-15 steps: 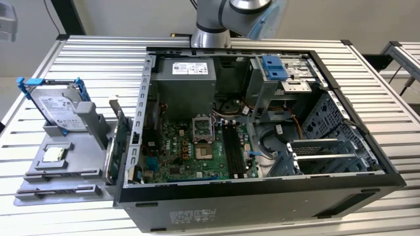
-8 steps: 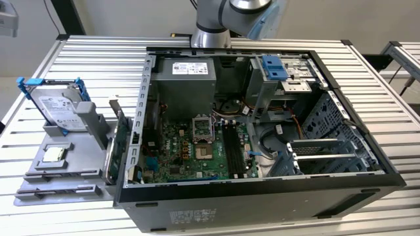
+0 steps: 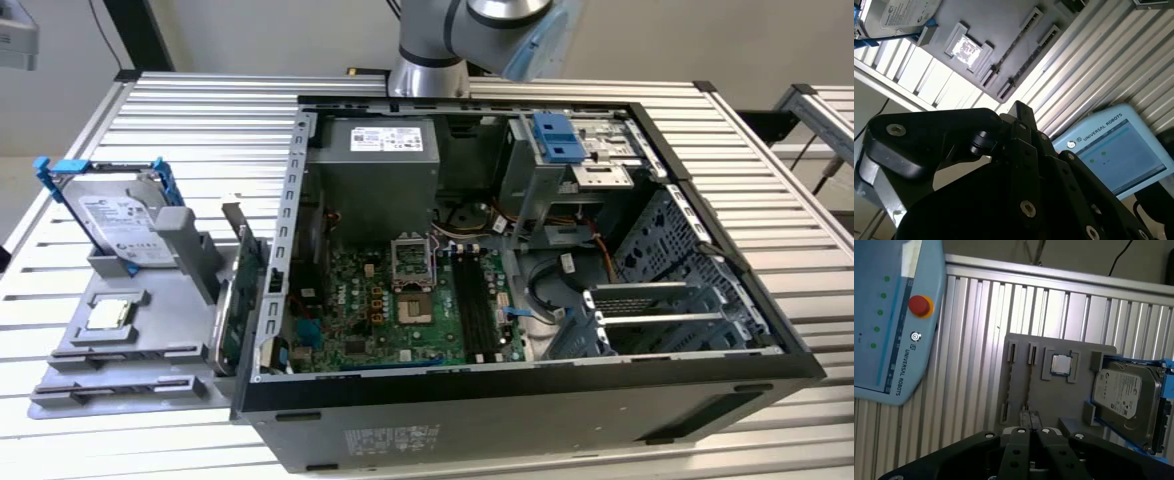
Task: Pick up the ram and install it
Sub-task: 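Pick up the ram and move it above insertion slot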
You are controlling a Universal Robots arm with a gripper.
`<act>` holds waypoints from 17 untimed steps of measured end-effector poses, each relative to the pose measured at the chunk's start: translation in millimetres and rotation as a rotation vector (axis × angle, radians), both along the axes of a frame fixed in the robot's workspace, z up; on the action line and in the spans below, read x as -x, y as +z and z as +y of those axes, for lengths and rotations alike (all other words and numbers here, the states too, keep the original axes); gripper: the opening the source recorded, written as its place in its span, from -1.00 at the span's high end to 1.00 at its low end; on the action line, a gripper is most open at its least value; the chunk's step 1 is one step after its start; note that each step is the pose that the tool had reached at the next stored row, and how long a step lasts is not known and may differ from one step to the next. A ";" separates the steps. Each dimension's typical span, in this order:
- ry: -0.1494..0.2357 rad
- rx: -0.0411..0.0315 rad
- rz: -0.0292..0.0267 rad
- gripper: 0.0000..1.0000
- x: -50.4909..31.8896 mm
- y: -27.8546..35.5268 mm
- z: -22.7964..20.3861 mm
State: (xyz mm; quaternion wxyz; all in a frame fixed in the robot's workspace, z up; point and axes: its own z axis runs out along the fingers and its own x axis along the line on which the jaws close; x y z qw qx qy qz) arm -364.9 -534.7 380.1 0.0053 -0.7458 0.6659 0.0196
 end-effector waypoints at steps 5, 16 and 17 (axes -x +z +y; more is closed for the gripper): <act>0.000 0.0000 -0.0001 -1.00 0.0 0.0 0.0; -0.002 -0.0019 -0.0001 -1.00 0.0 -0.9 0.0; -0.006 -0.0023 -0.0001 -1.00 -0.1 -2.2 0.1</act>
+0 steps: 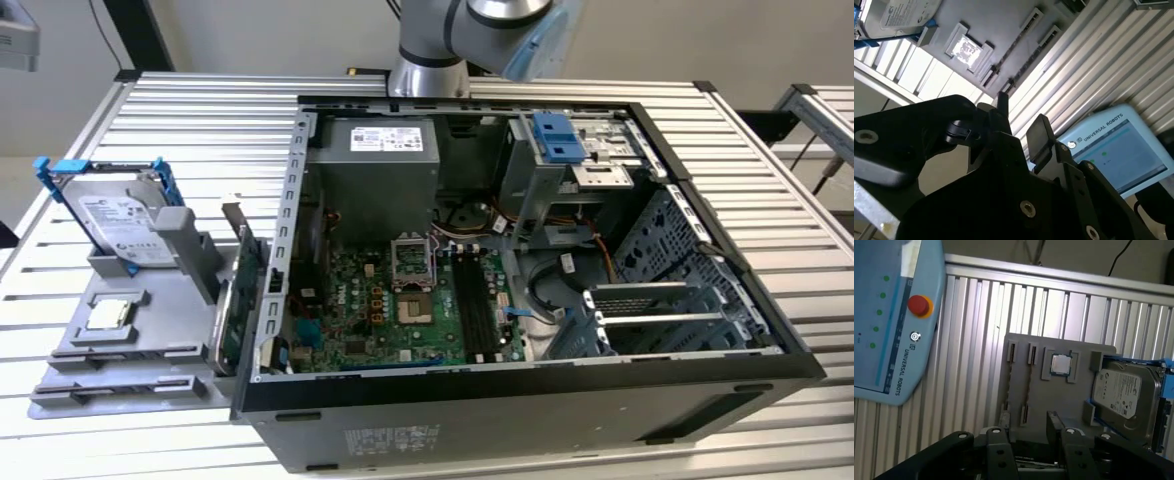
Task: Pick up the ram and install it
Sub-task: 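Pick up the ram and move it above insertion slot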
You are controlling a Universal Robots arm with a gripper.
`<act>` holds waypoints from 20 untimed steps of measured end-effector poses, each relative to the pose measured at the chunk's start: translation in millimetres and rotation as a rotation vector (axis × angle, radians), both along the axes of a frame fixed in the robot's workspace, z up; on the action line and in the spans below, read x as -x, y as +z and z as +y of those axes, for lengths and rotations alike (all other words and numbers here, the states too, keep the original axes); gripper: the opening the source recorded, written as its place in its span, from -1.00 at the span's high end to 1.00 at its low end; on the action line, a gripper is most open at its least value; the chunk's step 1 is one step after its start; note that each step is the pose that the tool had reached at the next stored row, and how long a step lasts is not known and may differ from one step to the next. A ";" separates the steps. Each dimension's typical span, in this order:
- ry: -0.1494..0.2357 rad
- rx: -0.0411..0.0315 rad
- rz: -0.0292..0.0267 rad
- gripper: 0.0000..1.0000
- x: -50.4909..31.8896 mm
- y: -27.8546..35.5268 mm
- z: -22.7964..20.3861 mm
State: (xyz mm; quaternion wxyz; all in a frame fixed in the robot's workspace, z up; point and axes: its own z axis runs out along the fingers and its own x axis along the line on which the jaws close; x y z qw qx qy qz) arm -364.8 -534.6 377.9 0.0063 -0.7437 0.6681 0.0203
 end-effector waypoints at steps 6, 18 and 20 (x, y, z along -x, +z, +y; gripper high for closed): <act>-0.018 -0.0004 0.0001 -1.00 0.0 -10.7 0.6; -0.018 -0.0004 0.0000 -1.00 0.3 -32.5 0.6; -0.018 -0.0004 0.0000 -1.00 0.4 -36.1 0.6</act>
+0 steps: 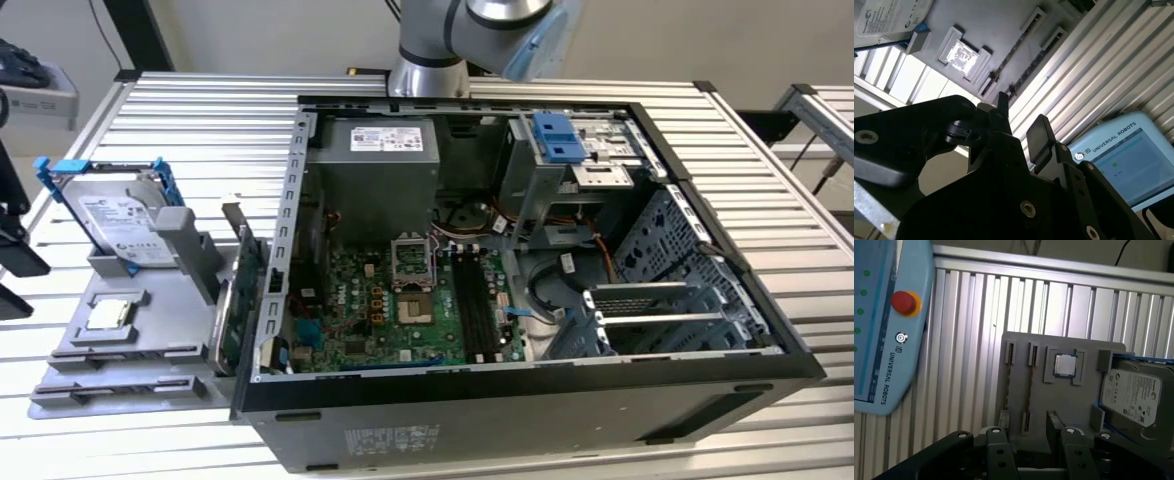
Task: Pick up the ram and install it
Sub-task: 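Pick up the ram and move it above insertion slot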
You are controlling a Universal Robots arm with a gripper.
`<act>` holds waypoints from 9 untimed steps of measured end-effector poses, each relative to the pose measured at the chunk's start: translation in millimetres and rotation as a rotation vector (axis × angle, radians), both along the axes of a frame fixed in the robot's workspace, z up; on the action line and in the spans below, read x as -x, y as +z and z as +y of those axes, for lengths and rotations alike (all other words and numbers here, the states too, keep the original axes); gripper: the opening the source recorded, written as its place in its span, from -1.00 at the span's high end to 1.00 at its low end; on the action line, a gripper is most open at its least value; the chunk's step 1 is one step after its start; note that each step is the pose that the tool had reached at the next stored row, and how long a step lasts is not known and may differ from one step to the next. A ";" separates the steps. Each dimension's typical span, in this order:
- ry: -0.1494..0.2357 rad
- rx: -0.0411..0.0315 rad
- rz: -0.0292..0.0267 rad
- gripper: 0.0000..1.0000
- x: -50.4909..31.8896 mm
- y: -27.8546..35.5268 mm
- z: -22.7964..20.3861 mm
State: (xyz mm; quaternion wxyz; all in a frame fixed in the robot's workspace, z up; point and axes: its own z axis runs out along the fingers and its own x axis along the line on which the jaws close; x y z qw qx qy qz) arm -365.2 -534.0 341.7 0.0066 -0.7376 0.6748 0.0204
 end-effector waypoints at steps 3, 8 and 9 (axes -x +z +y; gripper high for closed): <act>0.000 0.0000 0.0000 -1.00 0.0 -5.6 0.0; 0.000 0.0000 0.0001 -1.00 0.0 -11.6 0.0; 0.000 0.0001 0.0001 -1.00 0.0 -11.6 0.0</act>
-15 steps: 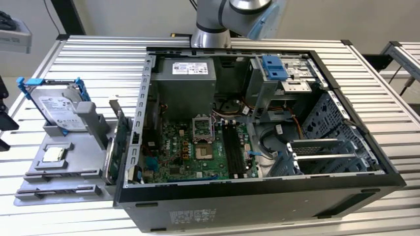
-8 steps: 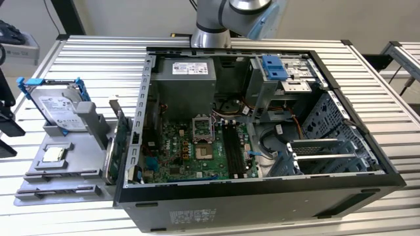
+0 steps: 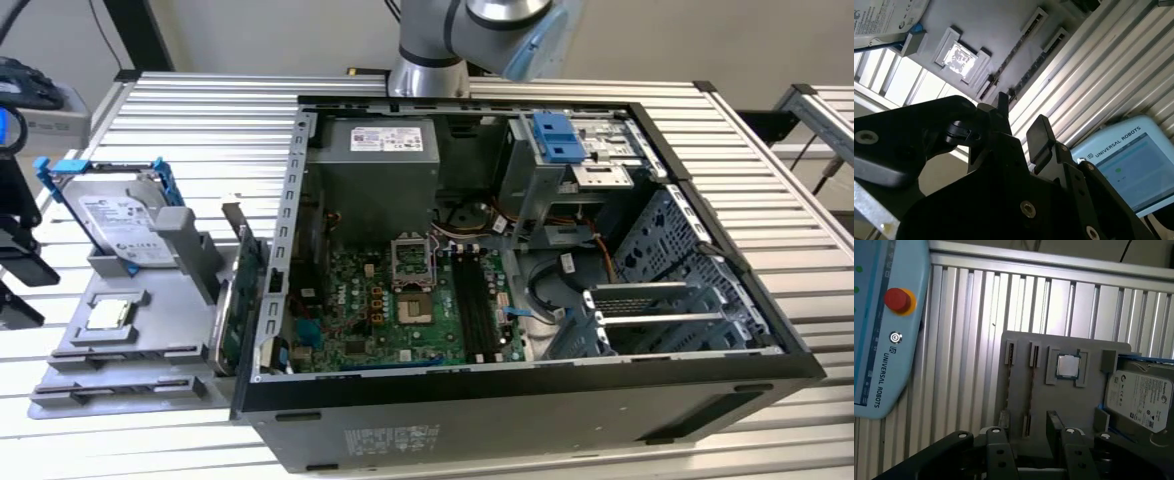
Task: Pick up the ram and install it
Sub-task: 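Pick up the ram and move it above insertion slot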
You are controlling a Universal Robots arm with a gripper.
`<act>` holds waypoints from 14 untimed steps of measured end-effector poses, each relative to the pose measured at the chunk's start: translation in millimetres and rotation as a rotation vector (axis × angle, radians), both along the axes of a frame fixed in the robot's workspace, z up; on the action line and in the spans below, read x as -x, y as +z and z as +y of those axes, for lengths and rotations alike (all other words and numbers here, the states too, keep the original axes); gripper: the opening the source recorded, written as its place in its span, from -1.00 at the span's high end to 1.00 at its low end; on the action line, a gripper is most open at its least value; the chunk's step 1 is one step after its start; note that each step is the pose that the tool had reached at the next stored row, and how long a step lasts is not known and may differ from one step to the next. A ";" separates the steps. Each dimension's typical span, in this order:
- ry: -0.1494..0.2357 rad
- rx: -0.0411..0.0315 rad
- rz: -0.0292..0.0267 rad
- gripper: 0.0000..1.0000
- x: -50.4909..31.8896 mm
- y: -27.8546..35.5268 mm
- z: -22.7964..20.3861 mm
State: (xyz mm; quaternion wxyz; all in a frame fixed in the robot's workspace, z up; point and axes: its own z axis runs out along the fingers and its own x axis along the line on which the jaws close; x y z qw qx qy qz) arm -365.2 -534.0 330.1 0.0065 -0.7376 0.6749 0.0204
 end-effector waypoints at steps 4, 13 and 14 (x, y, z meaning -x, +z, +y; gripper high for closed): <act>0.000 -0.0004 -0.0004 -1.00 0.0 -1.6 0.0; 0.000 0.0000 0.0001 -1.00 0.9 -17.3 -0.1; 0.000 0.0000 0.0001 -1.00 1.0 -19.2 -0.1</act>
